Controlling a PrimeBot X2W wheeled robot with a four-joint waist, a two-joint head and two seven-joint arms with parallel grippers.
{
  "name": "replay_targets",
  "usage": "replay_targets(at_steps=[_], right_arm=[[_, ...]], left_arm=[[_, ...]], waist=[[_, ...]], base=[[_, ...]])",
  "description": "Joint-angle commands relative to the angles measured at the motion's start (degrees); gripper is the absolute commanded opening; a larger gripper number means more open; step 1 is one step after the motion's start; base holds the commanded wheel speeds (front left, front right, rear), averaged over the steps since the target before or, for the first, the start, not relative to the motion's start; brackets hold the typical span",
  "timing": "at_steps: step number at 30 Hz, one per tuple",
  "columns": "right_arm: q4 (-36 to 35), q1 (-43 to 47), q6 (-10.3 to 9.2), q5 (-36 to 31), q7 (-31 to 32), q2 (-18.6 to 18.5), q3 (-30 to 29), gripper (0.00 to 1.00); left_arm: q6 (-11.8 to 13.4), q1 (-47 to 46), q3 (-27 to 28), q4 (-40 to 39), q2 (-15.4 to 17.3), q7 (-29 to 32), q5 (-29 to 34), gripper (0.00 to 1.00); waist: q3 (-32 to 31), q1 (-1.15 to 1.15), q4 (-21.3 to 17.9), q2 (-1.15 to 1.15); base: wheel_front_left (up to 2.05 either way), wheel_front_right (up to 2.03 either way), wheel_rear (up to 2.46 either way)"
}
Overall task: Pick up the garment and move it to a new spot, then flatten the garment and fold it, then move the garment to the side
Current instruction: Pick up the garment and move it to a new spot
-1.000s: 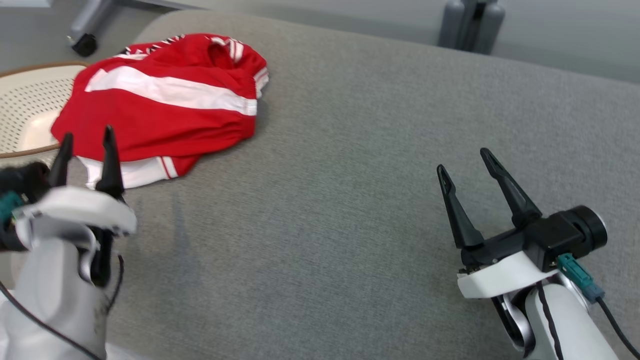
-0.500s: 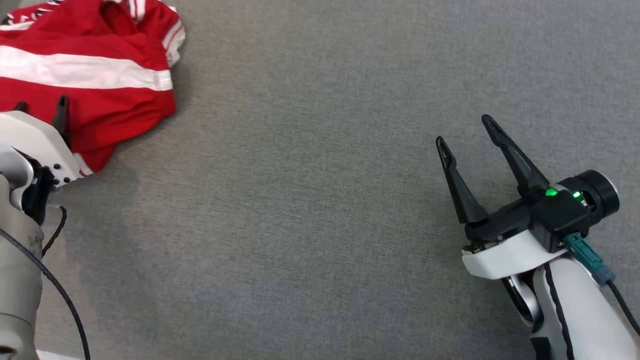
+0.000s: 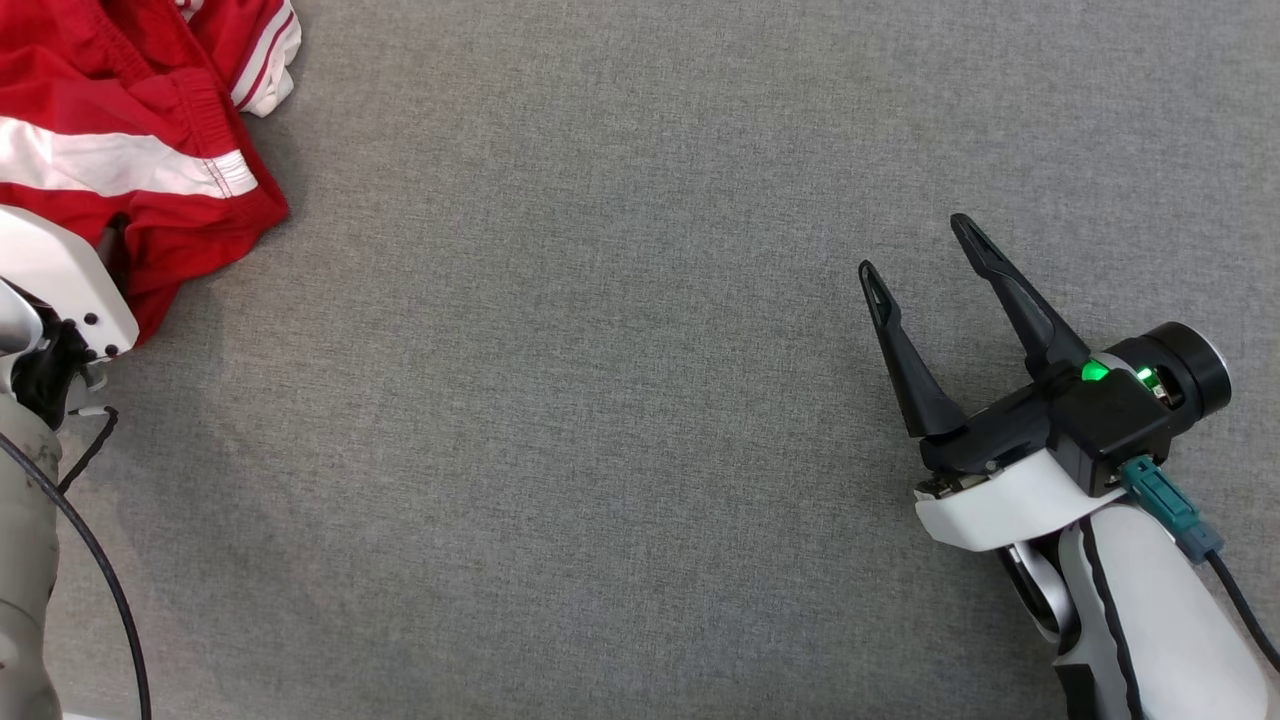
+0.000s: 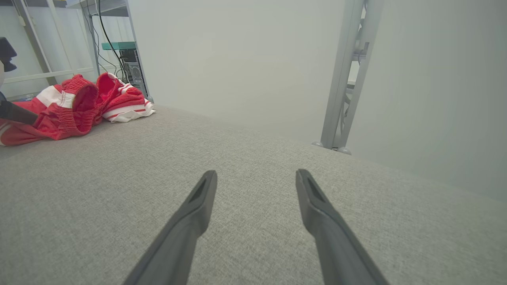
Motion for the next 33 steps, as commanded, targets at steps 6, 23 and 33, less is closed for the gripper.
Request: replay_targets(at_steps=[6, 23, 33], right_arm=[[0.68, -0.77, 0.05, 0.51, -0.26, -0.25, -0.08, 1.0], [2.94, 1.79, 0.05, 1.12, -0.26, 1.12, -0.68, 1.0], [3.96, 3.99, 0.05, 1.78, -0.26, 2.68, -1.08, 1.0]], left_arm=[[-0.23, -0.48, 0.18, 0.87, -0.4, 0.76, -2.06, 0.0], [-0.06, 0.22, 1.03, -0.36, -0.29, -15.5, -4.43, 0.0], [-0.17, -0.7, -0.09, -1.96, -0.62, -23.09, -5.14, 0.0]], waist=[[-0.36, 0.0, 0.3, 0.0], [-7.72, 0.0, 2.4, 0.0], [-13.65, 0.0, 3.54, 0.0]], base=[[0.0, 0.0, 0.0], [0.0, 0.0, 0.0], [0.0, 0.0, 0.0]])
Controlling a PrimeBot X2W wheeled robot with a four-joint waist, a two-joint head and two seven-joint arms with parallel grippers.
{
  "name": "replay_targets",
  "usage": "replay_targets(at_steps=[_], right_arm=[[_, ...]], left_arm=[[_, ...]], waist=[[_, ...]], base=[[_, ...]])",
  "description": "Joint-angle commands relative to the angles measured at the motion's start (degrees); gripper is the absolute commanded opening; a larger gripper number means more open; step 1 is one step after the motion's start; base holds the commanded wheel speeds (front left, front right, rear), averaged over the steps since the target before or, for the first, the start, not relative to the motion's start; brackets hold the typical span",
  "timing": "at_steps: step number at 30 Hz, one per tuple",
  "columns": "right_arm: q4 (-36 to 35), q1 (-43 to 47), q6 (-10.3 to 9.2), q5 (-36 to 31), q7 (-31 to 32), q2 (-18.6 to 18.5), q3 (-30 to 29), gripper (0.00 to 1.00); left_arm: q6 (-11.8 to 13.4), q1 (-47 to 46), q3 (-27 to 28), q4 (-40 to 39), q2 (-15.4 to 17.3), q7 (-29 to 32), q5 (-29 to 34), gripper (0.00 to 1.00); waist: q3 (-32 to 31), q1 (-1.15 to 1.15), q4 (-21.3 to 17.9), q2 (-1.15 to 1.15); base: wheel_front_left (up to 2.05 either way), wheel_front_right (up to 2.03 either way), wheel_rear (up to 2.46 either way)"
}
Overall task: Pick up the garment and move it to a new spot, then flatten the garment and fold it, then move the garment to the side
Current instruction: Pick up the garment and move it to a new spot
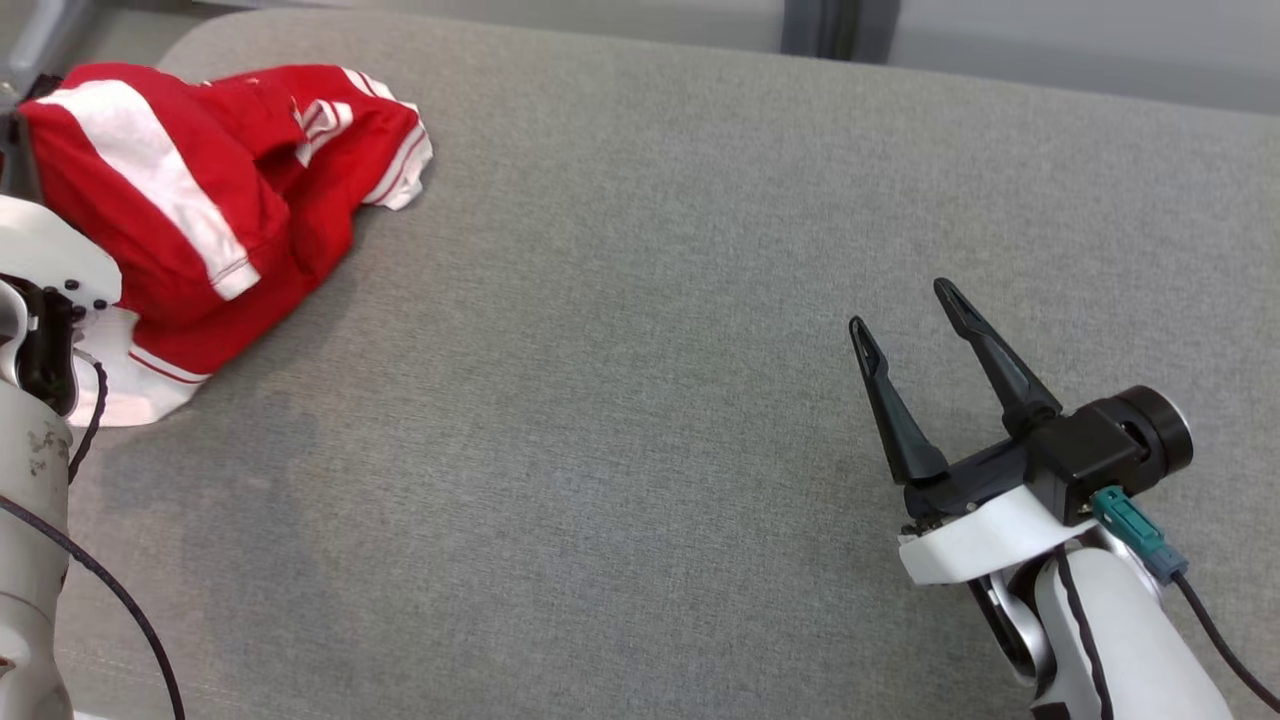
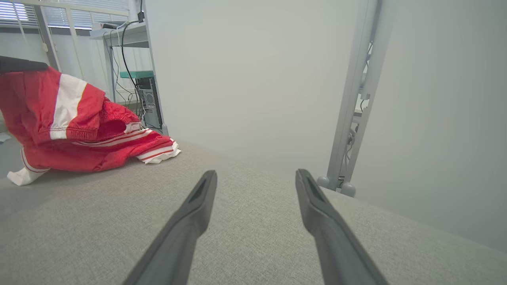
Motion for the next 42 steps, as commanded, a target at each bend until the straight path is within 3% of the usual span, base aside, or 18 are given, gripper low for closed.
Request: replay_targets(at_steps=[1, 7, 14, 27, 34, 42], right_arm=[[0.06, 0.66, 0.05, 0.43, -0.26, -0.05, -0.15, 1.0], [0.33, 1.7, 0.05, 0.66, -0.26, 0.72, -0.28, 1.0], [0.32, 3.05, 0.05, 1.14, -0.26, 1.4, -1.46, 1.0], [-0.96, 4.29, 0.04, 2.49, -0.26, 1.57, -6.25, 1.0], [-1.67, 4.76, 0.04, 2.64, -0.26, 1.6, -9.0, 1.0], [-1.9, 4.52, 0.04, 3.45, -0.26, 1.6, -10.39, 1.0]], left_arm=[[-0.01, -0.84, -0.11, -0.57, 0.14, -0.64, -0.28, 0.0], [-0.03, -0.87, -1.05, -6.32, 0.04, -2.49, -1.5, 0.0], [-0.04, 2.69, -4.64, -22.36, -2.38, -2.57, -3.44, 0.0], [-0.04, 9.68, -24.45, -38.09, -5.21, 0.11, -14.22, 0.0], [-0.04, 13.27, -31.33, -41.63, -8.73, 0.8, -17.61, 0.0], [-0.02, 16.04, -35.75, -38.54, -13.27, -1.14, -16.94, 0.0]], waist=[[-1.12, 0.0, 0.33, 0.0], [-3.39, 0.0, 0.28, 0.0], [-6.62, 0.0, -0.64, 0.0], [-11.14, 0.0, -7.67, 0.0], [-11.05, 0.0, -13.88, 0.0], [-9.92, 0.0, -20.8, 0.0]], base=[[0.0, 0.0, 0.0], [0.0, 0.0, 0.0], [0.0, 0.0, 0.0], [0.0, 0.0, 0.0], [0.0, 0.0, 0.0], [0.0, 0.0, 0.0]])
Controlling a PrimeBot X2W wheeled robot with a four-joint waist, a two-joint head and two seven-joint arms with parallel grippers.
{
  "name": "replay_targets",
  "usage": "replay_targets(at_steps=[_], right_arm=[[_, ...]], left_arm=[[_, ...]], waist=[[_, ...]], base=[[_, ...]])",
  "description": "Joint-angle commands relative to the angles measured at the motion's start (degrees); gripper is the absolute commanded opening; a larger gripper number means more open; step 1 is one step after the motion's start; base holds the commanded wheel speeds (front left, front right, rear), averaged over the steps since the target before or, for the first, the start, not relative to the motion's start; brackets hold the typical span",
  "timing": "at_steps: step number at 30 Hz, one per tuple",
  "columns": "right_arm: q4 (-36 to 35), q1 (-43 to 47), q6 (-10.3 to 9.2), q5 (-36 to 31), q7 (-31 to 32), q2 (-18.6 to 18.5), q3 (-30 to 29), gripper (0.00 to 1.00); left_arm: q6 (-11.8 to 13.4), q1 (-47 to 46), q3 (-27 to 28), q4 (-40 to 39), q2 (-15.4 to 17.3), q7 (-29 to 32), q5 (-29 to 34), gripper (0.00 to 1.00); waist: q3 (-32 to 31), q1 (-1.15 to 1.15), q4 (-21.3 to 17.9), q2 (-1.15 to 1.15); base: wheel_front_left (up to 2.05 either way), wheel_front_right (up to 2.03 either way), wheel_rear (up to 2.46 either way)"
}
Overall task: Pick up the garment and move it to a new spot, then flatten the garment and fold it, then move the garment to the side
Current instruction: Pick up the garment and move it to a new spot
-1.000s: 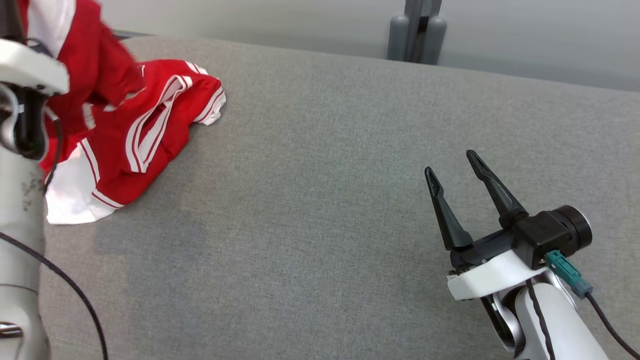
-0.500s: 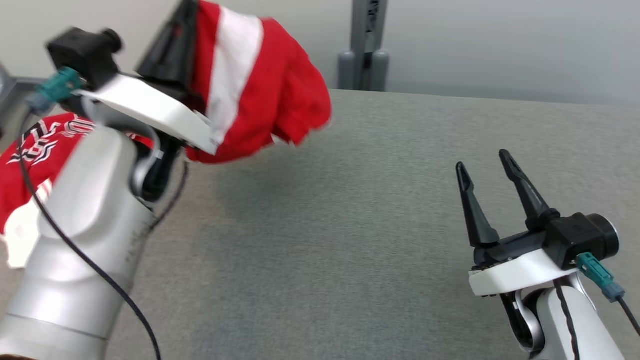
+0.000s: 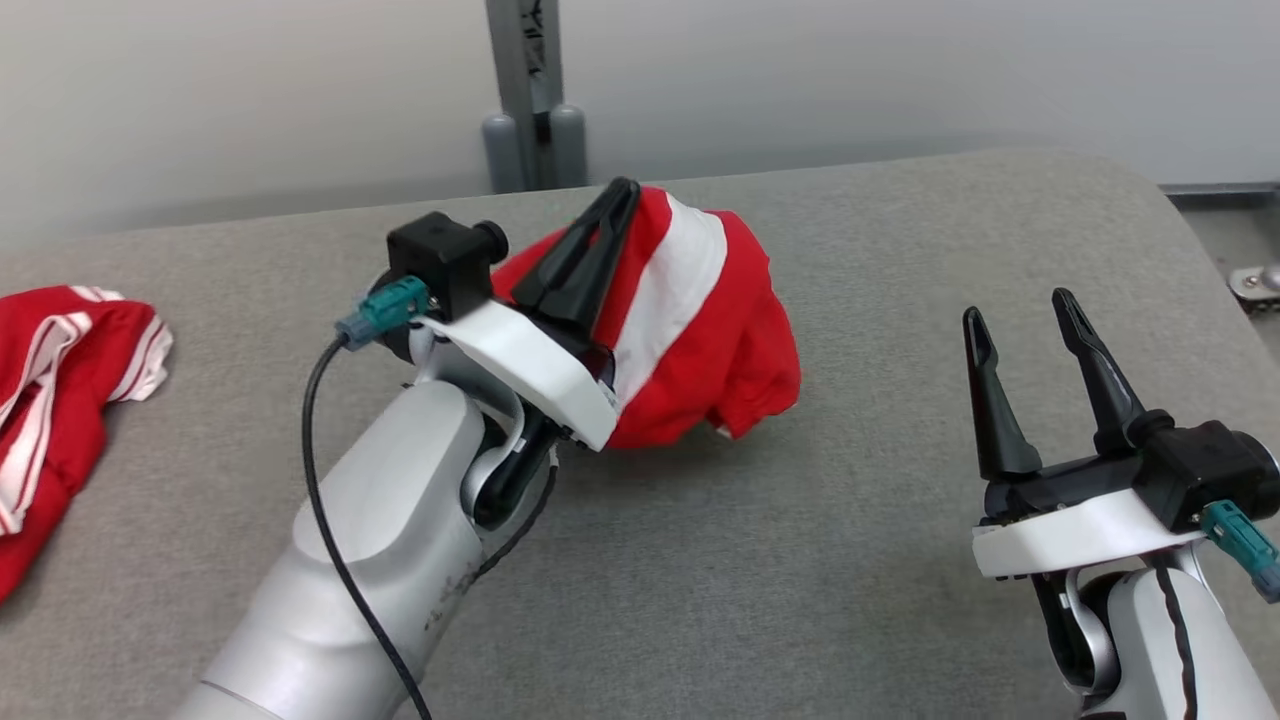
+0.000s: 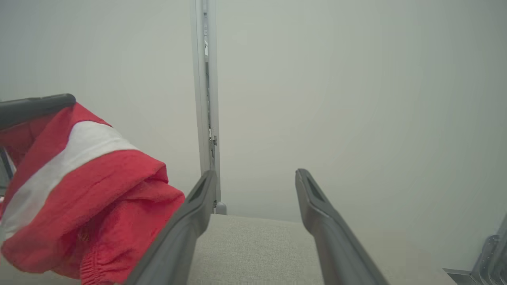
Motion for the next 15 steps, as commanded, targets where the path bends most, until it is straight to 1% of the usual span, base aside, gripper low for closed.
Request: replay_targets(at_steps=[1, 2, 3, 8, 9, 10, 11, 13, 15], right_arm=[[-0.19, 0.08, 0.03, 0.46, -0.26, -0.31, -0.01, 1.0], [-0.27, 0.08, 0.03, 0.47, -0.26, -0.32, -0.26, 1.0], [-0.33, -0.02, 0.03, 0.91, -0.26, -0.29, -0.16, 1.0], [0.11, -0.64, 0.03, 1.45, -0.26, -0.28, 0.61, 1.0], [0.2, -0.71, 0.03, 1.54, -0.26, -0.3, 0.68, 1.0], [0.27, -0.77, 0.03, 1.58, -0.26, -0.29, 0.75, 1.0], [0.4, -0.84, 0.03, 1.61, -0.26, -0.3, 0.77, 1.0], [0.54, -0.79, 0.03, 1.54, -0.26, -0.29, 0.39, 1.0], [0.71, -0.59, 0.03, 1.38, -0.26, -0.29, -0.09, 1.0]], left_arm=[[0.05, 0.77, -0.46, 1.04, -0.32, -0.54, 0.58, 0.0], [0.06, 1.22, -1.05, 2.24, -0.88, -0.74, 0.65, 0.0], [0.39, 1.46, -1.92, 4.89, -1.53, -1.29, 1.22, 0.0], [0.6, 2.77, -4.95, 12.7, -2.4, -1.7, 1.28, 0.0], [0.8, 2.86, -6.13, 13.81, -2.46, -1.76, 1.47, 0.08], [1.16, 2.87, -7.22, 14.63, -2.51, -1.8, 1.48, 0.71], [1.15, 3.42, -8.27, 15.28, -2.56, -1.81, 0.25, 1.0], [1.11, 3.07, -9.48, 15.61, -2.51, -1.8, -0.96, 1.0], [1.62, 2.31, -9.4, 15.27, -2.42, -1.82, -1.39, 1.0]], waist=[[1.04, 0.0, -3.55, 0.0], [1.3, 0.0, -4.26, 0.0], [1.9, 0.0, -5.84, 0.0], [3.2, 0.0, -8.52, 0.0], [3.31, 0.0, -8.73, 0.0], [3.41, 0.0, -8.87, 0.0], [3.49, 0.0, -8.95, 0.0], [3.56, 0.0, -8.59, 0.0], [3.46, 0.0, -7.59, 0.0]], base=[[0.0, 0.0, 0.0], [0.0, 0.0, 0.0], [0.0, 0.0, 0.0], [0.0, 0.0, 0.0], [0.0, 0.0, 0.0], [0.0, 0.0, 0.0], [0.0, 0.0, 0.0], [0.0, 0.0, 0.0], [0.0, 0.0, 0.0]])
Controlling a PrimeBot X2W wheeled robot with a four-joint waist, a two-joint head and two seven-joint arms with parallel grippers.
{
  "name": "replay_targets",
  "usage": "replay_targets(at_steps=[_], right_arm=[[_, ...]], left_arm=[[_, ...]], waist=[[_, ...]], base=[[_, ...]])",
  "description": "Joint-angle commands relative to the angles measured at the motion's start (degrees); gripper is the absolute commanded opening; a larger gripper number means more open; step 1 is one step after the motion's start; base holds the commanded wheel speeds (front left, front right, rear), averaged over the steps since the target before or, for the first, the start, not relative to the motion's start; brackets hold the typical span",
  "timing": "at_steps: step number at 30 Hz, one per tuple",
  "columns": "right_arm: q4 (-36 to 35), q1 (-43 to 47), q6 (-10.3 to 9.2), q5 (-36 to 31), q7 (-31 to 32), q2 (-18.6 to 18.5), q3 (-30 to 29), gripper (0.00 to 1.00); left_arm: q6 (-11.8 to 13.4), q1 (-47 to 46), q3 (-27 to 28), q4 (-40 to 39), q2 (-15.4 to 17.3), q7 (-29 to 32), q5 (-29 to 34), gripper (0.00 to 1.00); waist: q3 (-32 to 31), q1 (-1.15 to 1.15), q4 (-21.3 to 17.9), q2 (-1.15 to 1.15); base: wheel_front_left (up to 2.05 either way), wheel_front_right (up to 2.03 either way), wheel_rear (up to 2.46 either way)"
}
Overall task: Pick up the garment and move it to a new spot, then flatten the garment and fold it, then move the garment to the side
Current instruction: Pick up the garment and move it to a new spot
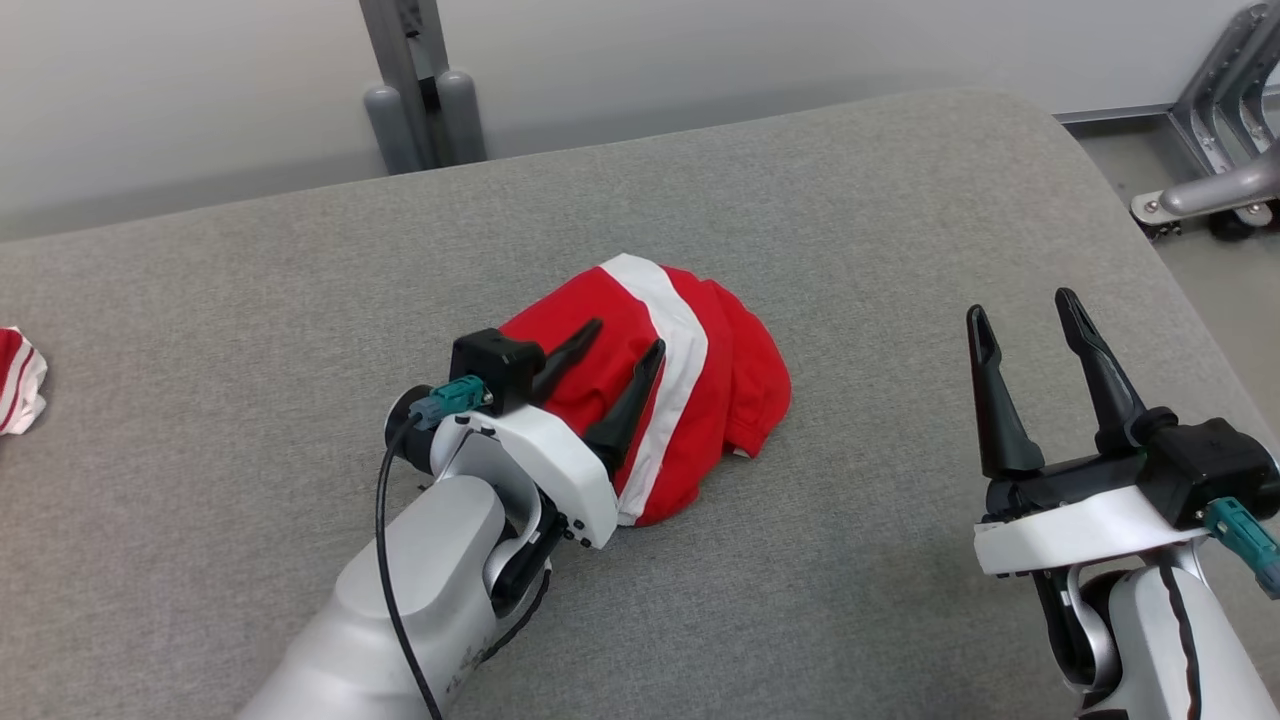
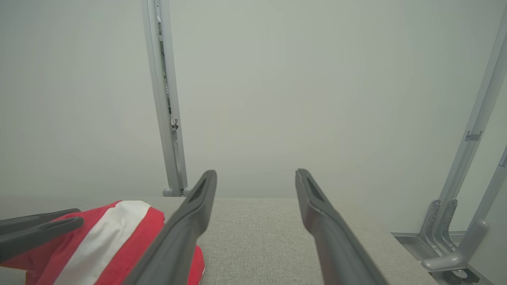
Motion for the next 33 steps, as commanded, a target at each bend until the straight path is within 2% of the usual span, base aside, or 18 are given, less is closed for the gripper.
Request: replay_targets(at_steps=[1, 5, 8, 13, 16, 24, 27, 33], right_arm=[[0.28, -0.21, 0.03, -0.16, -0.26, -0.28, -0.3, 1.0], [0.37, 0.58, 0.03, -0.59, -0.26, -0.33, -0.79, 1.0], [0.41, 1.47, 0.03, -1.01, -0.26, -0.32, -0.86, 1.0], [0.28, 2.71, 0.03, -1.42, -0.26, -0.33, -0.81, 1.0], [0.31, 3.49, 0.02, -1.74, -0.26, -0.32, -0.8, 1.0], [0.88, 5.08, 0.02, -1.9, -0.26, -0.33, -0.54, 1.0], [0.89, 5.45, 0.02, -1.9, -0.26, -0.33, -0.29, 1.0], [1.25, 5.62, 0.02, -1.73, -0.26, -0.34, 0.02, 1.0]], left_arm=[[0.92, -1.19, 1.0, -0.55, 0.48, -0.29, 0.07, 1.0], [2.8, -1.3, 5.73, -2.99, 0.48, -0.24, 3.64, 1.0], [4.22, 0.59, 10.47, -6.7, 2.15, -0.23, 7.96, 1.0], [7.1, 6.26, 19.48, -14.29, 4.47, -0.2, 14.65, 1.0], [7.7, 11.18, 23.76, -17.96, 5.29, -0.2, 18.3, 1.0], [7.91, 23.52, 34.56, -25.46, 3.77, -0.2, 24.36, 1.0], [7.9, 26.1, 36.96, -26.89, 2.76, -0.2, 25.42, 1.0], [5.99, 30.78, 41.14, -29.78, 0.95, -0.2, 27.87, 1.0]], waist=[[-0.26, 0.0, 1.34, 0.0], [-1.24, 0.0, 4.45, 0.0], [-2.39, 0.0, 6.94, 0.0], [-4.08, 0.0, 10.7, 0.0], [-4.85, 0.0, 12.53, 0.0], [-5.99, 0.0, 15.07, 0.0], [-6.09, 0.0, 15.26, 0.0], [-6.05, 0.0, 15.42, 0.0]], base=[[0.0, 0.0, 0.0], [0.0, 0.0, 0.0], [0.0, 0.0, 0.0], [0.0, 0.0, 0.0], [0.0, 0.0, 0.0], [0.0, 0.0, 0.0], [0.0, 0.0, 0.0], [0.0, 0.0, 0.0]])
